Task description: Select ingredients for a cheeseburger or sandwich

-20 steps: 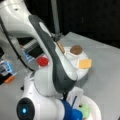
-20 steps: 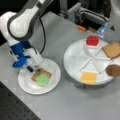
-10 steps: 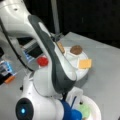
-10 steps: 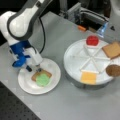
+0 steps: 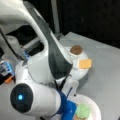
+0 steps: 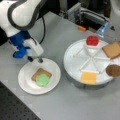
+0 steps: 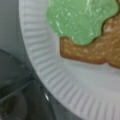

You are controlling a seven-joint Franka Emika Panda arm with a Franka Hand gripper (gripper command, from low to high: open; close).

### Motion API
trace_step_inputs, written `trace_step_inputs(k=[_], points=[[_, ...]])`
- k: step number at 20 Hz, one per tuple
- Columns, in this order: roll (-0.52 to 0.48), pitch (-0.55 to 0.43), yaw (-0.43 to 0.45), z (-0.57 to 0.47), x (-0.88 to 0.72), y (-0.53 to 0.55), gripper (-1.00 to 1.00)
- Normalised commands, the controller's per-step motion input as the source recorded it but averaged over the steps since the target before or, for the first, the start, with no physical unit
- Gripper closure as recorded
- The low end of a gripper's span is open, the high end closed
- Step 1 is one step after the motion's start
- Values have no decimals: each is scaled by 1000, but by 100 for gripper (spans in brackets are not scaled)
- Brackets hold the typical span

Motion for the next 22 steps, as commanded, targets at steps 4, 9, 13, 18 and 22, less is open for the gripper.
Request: trace_step_inputs(k=[4,9,13,18,22], points=[[-553,3,-372,276,-894,818,-100],[-534,-100,-313,42,-724,761,-100],[-506,-82,36,-38,-494,453,-100],[-303,-136,275,-52,-344,232,-100],[-303,-163,284,-123,-288,211,-100]])
